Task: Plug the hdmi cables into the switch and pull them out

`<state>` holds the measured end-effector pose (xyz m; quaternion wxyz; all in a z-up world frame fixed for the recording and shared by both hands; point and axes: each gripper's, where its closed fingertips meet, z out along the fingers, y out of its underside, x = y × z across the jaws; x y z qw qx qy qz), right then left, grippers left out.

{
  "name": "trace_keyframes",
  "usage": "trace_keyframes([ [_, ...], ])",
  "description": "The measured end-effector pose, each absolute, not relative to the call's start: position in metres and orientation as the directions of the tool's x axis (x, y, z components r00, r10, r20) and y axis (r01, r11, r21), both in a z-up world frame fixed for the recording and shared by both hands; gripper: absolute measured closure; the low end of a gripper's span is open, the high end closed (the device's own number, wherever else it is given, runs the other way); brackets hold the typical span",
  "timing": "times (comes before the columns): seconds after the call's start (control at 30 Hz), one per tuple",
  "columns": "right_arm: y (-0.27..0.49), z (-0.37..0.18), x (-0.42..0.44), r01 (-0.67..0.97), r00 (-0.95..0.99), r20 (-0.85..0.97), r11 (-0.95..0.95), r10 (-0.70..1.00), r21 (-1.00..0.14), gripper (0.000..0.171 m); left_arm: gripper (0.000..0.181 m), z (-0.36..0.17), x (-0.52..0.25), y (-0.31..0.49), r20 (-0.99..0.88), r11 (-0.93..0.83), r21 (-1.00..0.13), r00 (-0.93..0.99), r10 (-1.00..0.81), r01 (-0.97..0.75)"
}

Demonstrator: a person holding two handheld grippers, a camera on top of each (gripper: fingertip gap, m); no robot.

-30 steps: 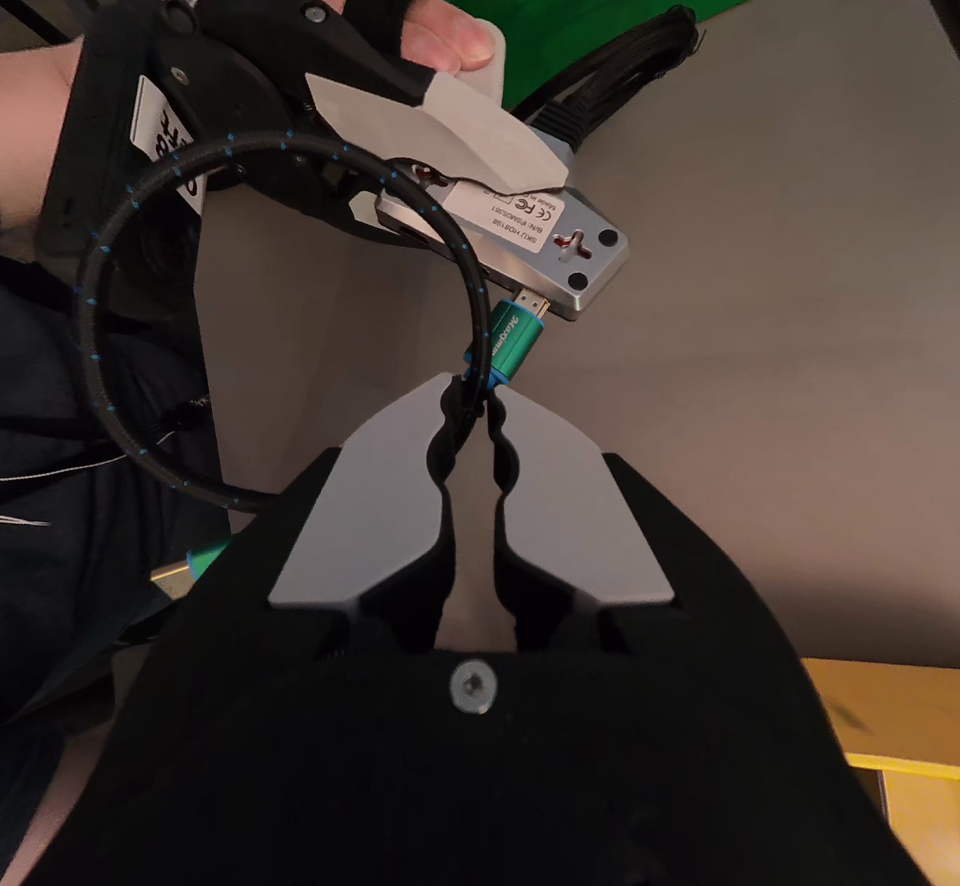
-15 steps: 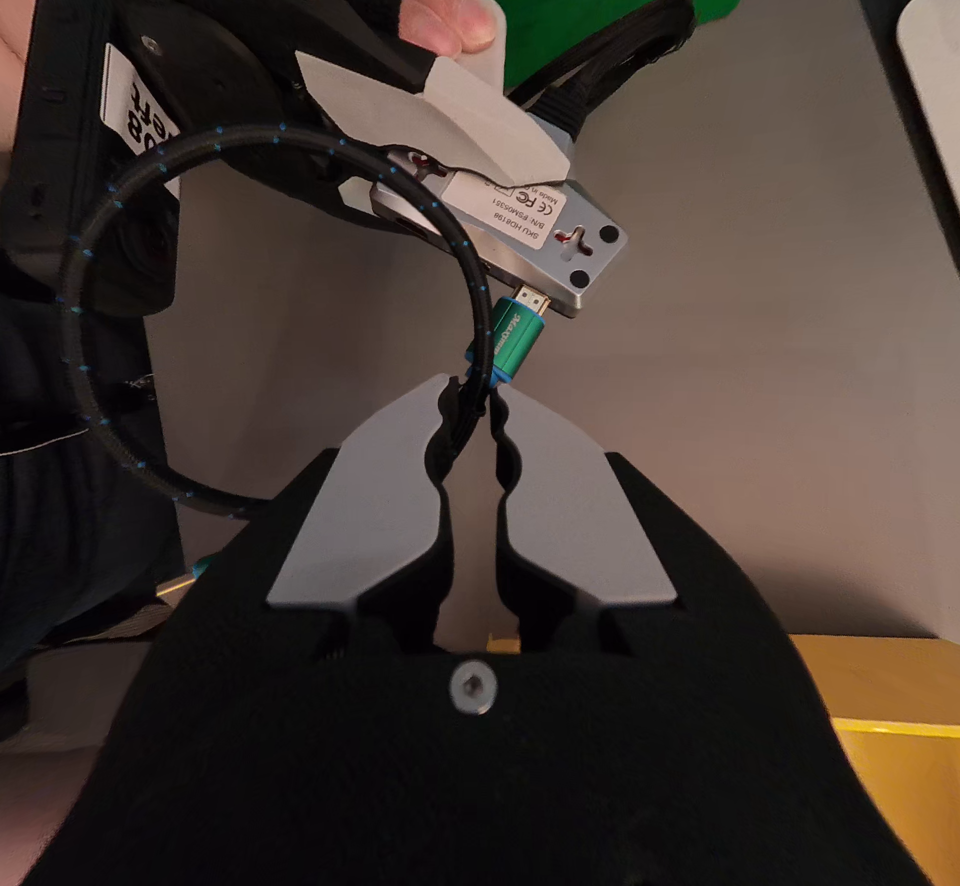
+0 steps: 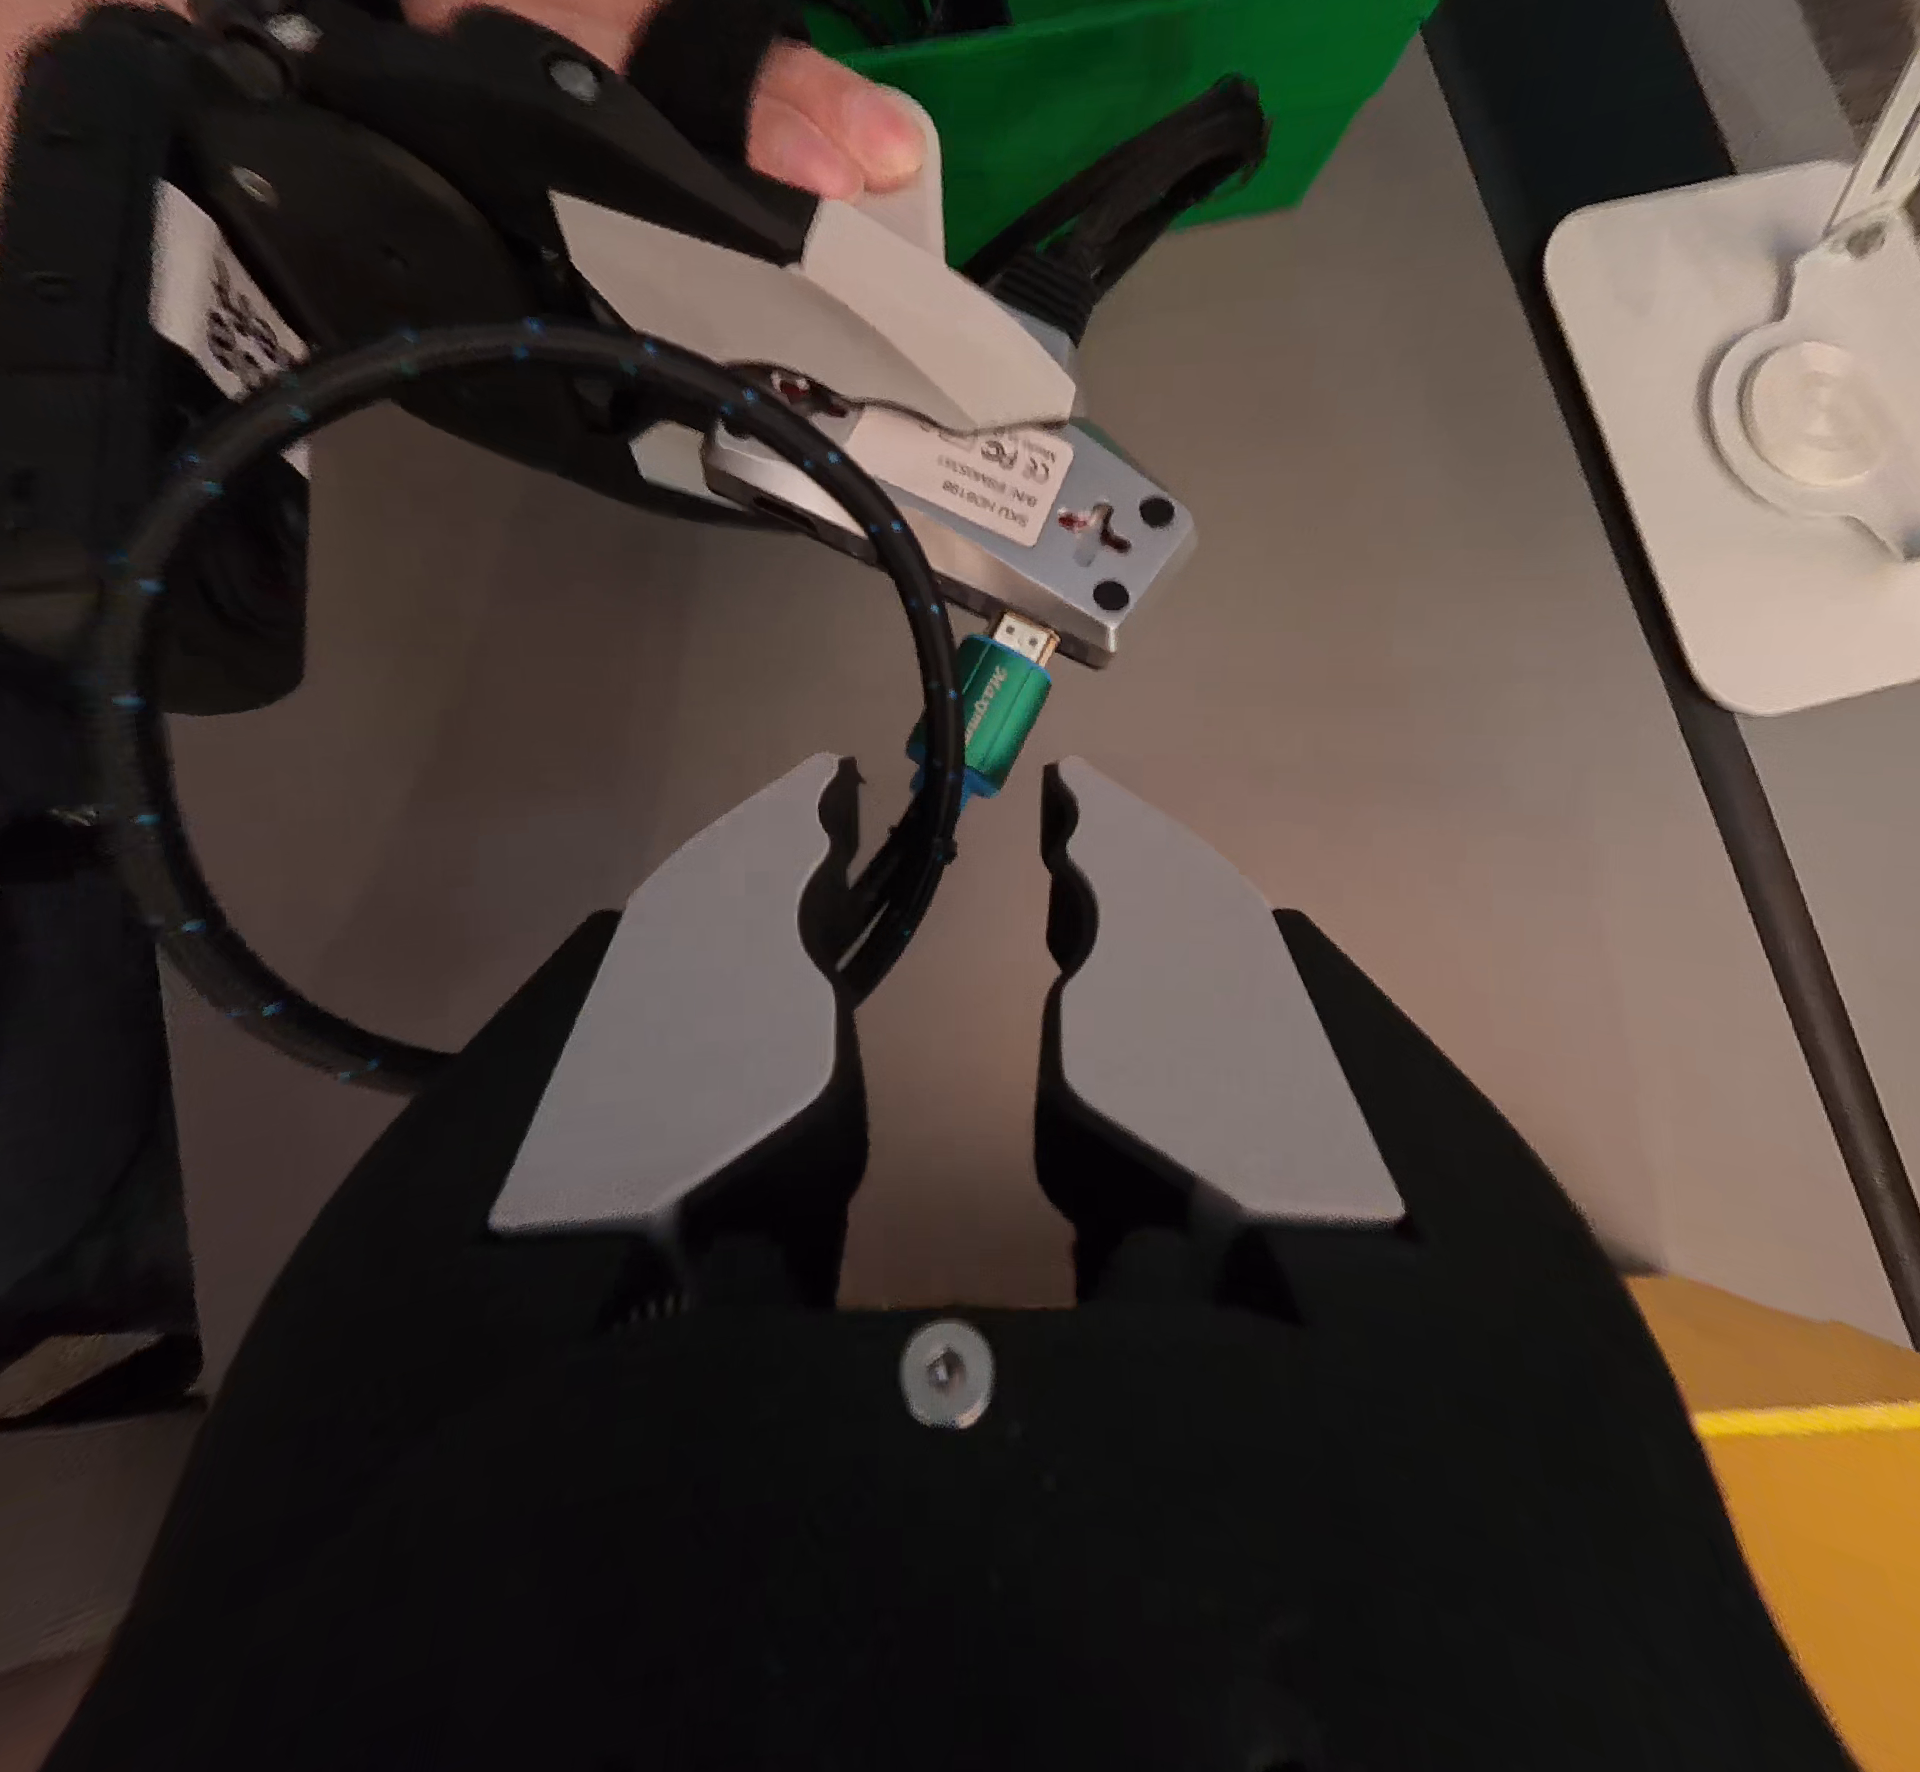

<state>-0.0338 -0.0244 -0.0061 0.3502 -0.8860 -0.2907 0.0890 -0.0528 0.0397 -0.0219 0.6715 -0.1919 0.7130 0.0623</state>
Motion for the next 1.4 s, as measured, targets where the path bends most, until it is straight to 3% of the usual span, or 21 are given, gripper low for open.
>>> trace_keyframes([
  [0.17,-0.01,0.057,-0.034,0.361,0.817,0.156,-0.281,0.556,-0.889,0.13,0.158,-0.017,-0.054,0.046,-0.963,0.9,-0.251,0.002,-0.268,-0.357],
  [0.23,-0.008,0.077,-0.021,0.305,0.849,0.184,-0.175,0.494,-0.936,0.129,0.159,-0.011,-0.055,0.049,-0.951,0.886,-0.299,0.029,-0.309,-0.354],
  [0.3,-0.001,0.086,-0.001,0.287,0.887,0.226,-0.096,0.403,-0.953,0.118,0.159,-0.004,-0.058,0.052,-0.932,0.868,-0.357,0.065,-0.358,-0.345],
  [0.4,0.006,0.089,0.017,0.339,0.89,0.326,0.017,0.32,-0.941,0.112,0.159,0.009,-0.062,0.056,-0.907,0.849,-0.421,0.12,-0.404,-0.32],
  [0.53,-0.003,0.102,0.011,0.434,0.846,0.454,0.133,0.278,-0.891,0.117,0.159,0.015,-0.064,0.055,-0.897,0.847,-0.442,0.141,-0.419,-0.296],
  [0.77,-0.022,0.116,-0.001,0.536,0.777,0.585,0.242,0.234,-0.809,0.171,0.159,0.015,-0.063,0.051,-0.894,0.849,-0.448,0.135,-0.427,-0.279],
  [1.27,-0.042,0.125,-0.032,0.532,0.701,0.646,0.381,0.301,-0.756,0.171,0.159,0.016,-0.062,0.048,-0.892,0.85,-0.451,0.129,-0.432,-0.272],
  [1.4,-0.04,0.129,-0.026,0.516,0.732,0.628,0.388,0.264,-0.764,0.156,0.159,0.015,-0.062,0.049,-0.891,0.848,-0.454,0.129,-0.435,-0.274],
])
